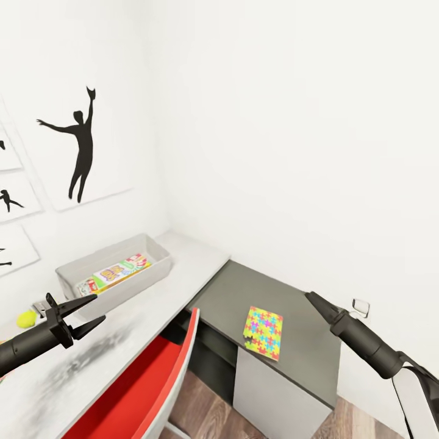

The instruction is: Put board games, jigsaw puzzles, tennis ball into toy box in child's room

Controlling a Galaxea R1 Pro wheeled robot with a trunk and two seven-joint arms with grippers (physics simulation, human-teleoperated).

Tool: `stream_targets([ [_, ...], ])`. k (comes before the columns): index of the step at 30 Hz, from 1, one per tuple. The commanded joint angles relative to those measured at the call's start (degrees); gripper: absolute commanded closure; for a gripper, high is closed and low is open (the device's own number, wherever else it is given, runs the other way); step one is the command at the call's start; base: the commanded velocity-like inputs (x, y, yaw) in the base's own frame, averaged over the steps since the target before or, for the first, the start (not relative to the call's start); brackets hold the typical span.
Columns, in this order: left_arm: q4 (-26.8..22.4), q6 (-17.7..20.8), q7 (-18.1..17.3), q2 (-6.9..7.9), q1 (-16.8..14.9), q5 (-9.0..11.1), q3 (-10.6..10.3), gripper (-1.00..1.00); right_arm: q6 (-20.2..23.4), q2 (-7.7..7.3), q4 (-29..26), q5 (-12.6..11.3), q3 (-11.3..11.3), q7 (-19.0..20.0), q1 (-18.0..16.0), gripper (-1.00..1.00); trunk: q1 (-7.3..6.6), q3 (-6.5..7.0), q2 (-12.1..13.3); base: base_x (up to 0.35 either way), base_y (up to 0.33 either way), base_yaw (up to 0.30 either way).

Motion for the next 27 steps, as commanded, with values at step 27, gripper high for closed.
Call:
stream_targets([
  [27, 0.0, 0.0, -0.4, 0.0, 0.0, -0.4, 0.0, -1.0, 0.3, 0.05, 0.1, -0.3, 0.0, -0.1, -0.1, -1.0, 0.03, -0.12, -0.1, 0.0, 0.0, -0.282],
])
